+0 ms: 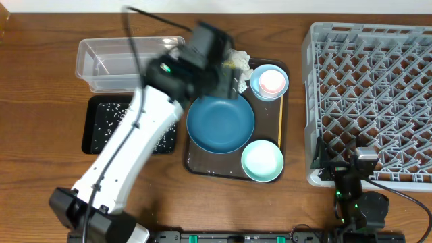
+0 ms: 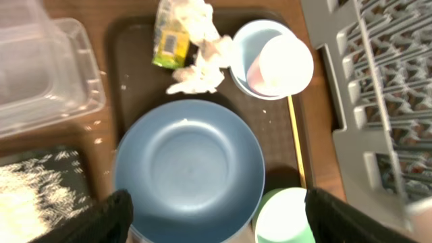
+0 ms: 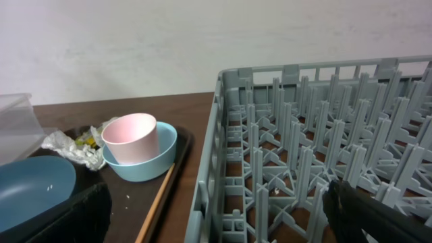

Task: Sort waste into correct bins and load items into the dishwasher rack
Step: 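Open the left gripper and lift away from the plate, then reach the left gripper down to the crumpled white tissue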

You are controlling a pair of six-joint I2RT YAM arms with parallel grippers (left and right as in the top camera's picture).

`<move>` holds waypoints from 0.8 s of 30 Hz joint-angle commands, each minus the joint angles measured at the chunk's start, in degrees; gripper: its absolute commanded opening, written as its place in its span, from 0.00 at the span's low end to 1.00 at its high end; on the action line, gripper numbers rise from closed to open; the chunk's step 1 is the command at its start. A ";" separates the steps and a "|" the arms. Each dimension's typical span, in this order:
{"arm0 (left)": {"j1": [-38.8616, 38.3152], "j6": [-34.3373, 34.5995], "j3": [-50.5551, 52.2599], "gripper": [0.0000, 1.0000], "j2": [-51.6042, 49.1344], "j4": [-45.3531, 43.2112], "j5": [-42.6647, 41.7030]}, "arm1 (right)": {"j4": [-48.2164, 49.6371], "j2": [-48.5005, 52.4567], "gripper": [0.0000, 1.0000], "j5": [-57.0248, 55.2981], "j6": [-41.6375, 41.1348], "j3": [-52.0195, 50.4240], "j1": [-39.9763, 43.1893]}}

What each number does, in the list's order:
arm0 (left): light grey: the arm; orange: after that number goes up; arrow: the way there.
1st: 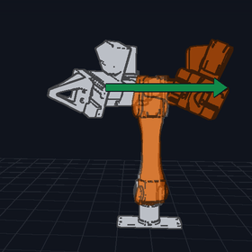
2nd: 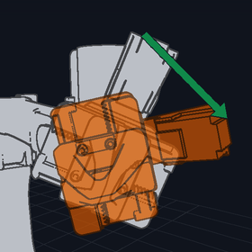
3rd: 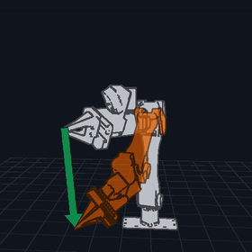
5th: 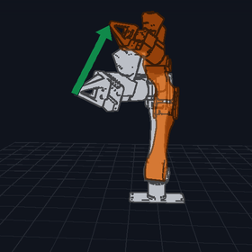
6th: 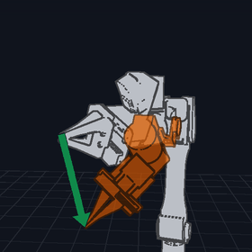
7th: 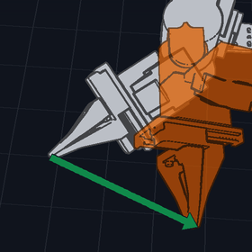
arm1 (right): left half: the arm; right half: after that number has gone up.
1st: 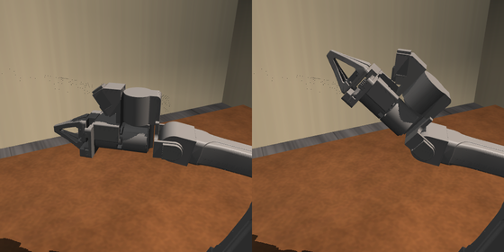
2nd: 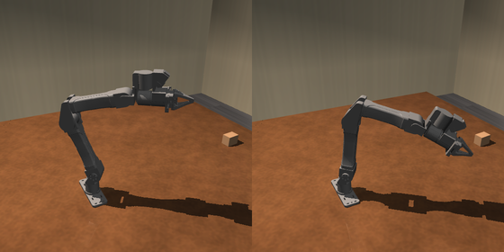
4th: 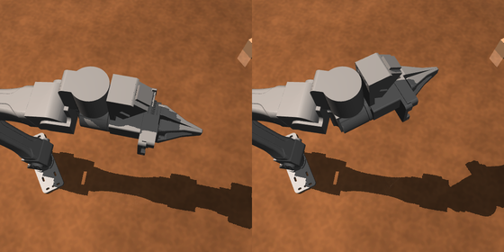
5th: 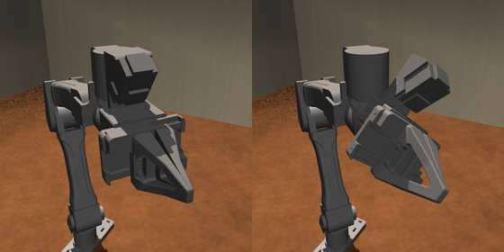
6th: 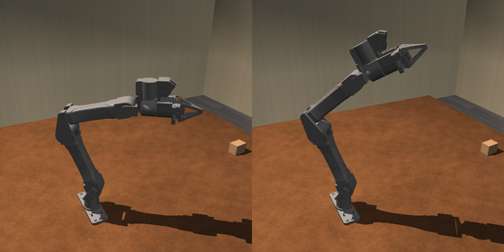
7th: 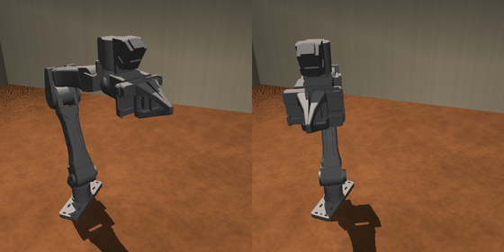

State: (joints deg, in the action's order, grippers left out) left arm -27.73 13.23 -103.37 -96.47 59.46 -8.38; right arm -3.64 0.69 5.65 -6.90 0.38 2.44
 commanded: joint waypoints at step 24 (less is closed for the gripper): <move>3.15 -12.98 -4.11 0.90 -26.93 -12.87 -4.87 | -0.20 -0.33 0.99 0.39 0.76 -0.07 0.76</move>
State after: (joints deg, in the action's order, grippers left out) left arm -24.60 1.21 -106.91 -123.09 47.42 -13.21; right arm -3.62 0.69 5.65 -6.90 0.38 2.44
